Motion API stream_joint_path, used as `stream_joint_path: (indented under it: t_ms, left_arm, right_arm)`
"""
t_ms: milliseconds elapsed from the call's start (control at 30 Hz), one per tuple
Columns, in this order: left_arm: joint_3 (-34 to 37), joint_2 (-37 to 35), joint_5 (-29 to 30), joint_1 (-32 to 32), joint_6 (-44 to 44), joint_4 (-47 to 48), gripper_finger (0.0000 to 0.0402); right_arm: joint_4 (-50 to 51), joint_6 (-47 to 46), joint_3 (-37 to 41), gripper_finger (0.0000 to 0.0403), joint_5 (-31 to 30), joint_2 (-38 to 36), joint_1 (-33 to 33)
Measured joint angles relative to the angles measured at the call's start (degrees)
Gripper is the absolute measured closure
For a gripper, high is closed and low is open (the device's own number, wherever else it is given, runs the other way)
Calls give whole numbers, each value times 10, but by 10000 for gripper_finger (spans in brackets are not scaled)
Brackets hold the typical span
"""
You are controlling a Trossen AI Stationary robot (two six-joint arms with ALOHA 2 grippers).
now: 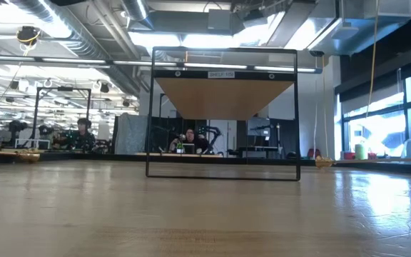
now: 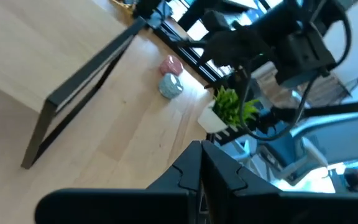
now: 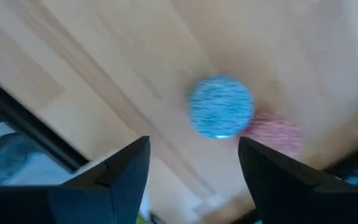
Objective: Pick & Place candle stick holders
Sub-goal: Put the pink scented candle on the shelf
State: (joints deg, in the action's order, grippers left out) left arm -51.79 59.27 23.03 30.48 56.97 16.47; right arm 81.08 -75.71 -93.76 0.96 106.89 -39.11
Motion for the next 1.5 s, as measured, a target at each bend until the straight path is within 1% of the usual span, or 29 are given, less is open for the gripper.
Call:
stream_joint_path:
  t_ms: [100, 233, 300, 400, 467, 533, 633, 733, 867, 1067, 1167, 1233, 1400, 1500]
  left_arm:
    - [0, 0, 5, -15, 18, 0, 396]
    - [0, 0, 29, -36, 39, -18, 396]
    - [0, 4, 40, -47, 39, -42, 396]
    - [0, 11, 45, -64, 39, -80, 396]
    - [0, 18, 45, -76, 39, -101, 396]
    - [0, 28, 45, -89, 40, -124, 396]
    - [0, 46, 41, -105, 47, -161, 396]
    - [0, 71, 24, -116, 57, -195, 396]
    - [0, 107, 14, -118, 67, -238, 396]
    - [0, 158, 22, -100, 51, -307, 396]
    - [0, 170, 35, -89, 36, -334, 396]
    - [0, 171, 51, -81, 26, -339, 396]
    - [0, 172, 105, -61, -3, -341, 396]
    - [0, 172, 121, -56, -12, -343, 396]
  right_arm:
    - [-18, -2, 52, 158, -9, -40, -7]
    - [-140, -31, 185, 158, 11, -114, -25]
    - [-176, -47, 240, 158, 21, -151, -36]
    - [-175, -50, 283, 158, 21, -189, -50]
    - [-146, -35, 294, 158, 14, -210, -59]
    - [-98, -9, 298, 158, -9, -228, -70]
    - [-40, 50, 298, 158, -50, -253, -86]
    - [-19, 125, 298, 158, -73, -269, -101]
    - [-59, 190, 335, 158, -79, -289, -127]
    - [-215, 203, 432, 158, -85, -331, -158]
    - [-239, 211, 452, 158, -85, -354, -172]
    - [-235, 211, 455, 158, -85, -361, -180]
    - [-231, 234, 455, 156, -85, -362, -194]
    - [-237, 251, 455, 144, -87, -362, -196]
